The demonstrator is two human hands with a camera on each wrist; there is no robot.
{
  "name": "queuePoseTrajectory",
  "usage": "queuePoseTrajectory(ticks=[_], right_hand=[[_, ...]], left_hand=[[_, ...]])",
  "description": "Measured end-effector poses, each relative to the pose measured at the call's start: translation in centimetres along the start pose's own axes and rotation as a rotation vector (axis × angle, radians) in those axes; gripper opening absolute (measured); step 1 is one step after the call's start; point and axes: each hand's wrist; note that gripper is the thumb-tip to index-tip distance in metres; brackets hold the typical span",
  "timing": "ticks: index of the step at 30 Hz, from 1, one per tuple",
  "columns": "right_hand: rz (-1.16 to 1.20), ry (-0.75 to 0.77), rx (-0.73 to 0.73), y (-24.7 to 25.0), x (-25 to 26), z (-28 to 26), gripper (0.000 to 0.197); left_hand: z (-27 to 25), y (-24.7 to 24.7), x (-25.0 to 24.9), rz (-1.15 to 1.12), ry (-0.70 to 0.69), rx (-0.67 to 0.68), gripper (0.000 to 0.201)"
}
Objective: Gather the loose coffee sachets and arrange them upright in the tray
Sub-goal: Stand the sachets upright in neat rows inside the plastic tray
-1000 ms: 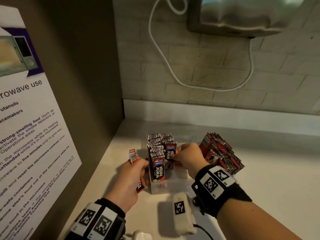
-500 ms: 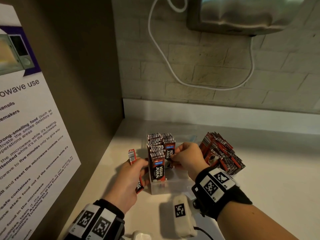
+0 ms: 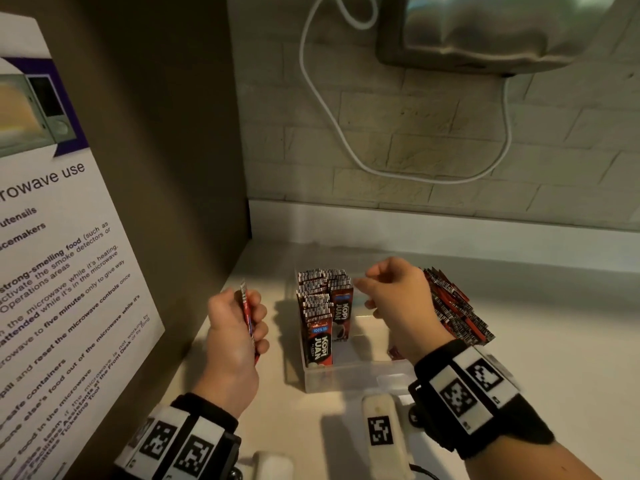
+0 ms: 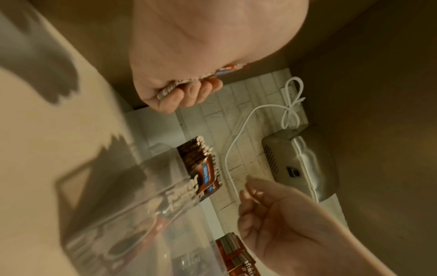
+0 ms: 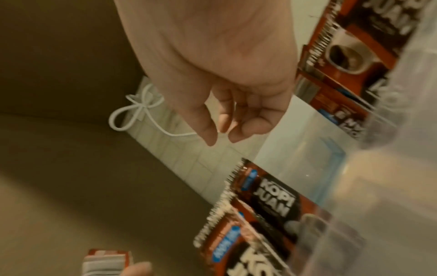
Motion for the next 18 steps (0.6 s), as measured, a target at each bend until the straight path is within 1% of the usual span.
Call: queuePoseTrajectory(ticks=[2,4,6,7,8,10,12,15,17,18], right_hand=[[0.069,0.022,0.081,0.1,1.9,-0.8,0.013],[0.152,-0.003,0.208,0.0,3.4,-1.6,0.020],[0.186,-0.037,0.323,-0.3,4.2,-2.2,0.029],[0.177,-0.028,0.364,-0.5,4.3,-2.4,0.029],[0.162,-0.008,0.378,-0.6,4.5,-2.6,0.024],[0.152,0.026,0.353,-0.6,4.4,-2.7,0.004],[0.183,0.021,0.291,-0.4,4.2,-2.7,0.011],[0.306,-0.036,0.178,0.3,4.3,-2.5,0.008],[0.378,-0.080,0.143,1.1,4.3,-2.4,0.010],[0.382,-0.093,0.148,1.6,4.3,-2.3,0.011]], left_hand=[[-0.3,-0.2,-0.1,0.092,-0.029,0.041,0.026],[-1.0,-0.9,-0.1,0.217,-0.061,0.128,0.021],[-1.5,-1.5,0.2,0.313,-0.110,0.233,0.016],[-1.6,-1.6,0.3,0.352,-0.125,0.267,0.017],[-1.8,-1.7,0.4,0.378,-0.136,0.288,0.021],[-1.9,-1.9,0.5,0.385,-0.151,0.299,0.024],[-1.8,-1.8,0.4,0.363,-0.146,0.306,0.022],[-1.7,-1.5,0.4,0.373,-0.144,0.313,0.021],[-1.5,-1.2,0.3,0.311,-0.126,0.298,0.022],[-1.4,-1.2,0.3,0.256,-0.116,0.287,0.021]])
Point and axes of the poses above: each hand's wrist, its own z-axis towards the middle knuckle, its own y-axis out of the back of the hand, x = y × z, and after that the axes turned 14 degrees about y, right-handed
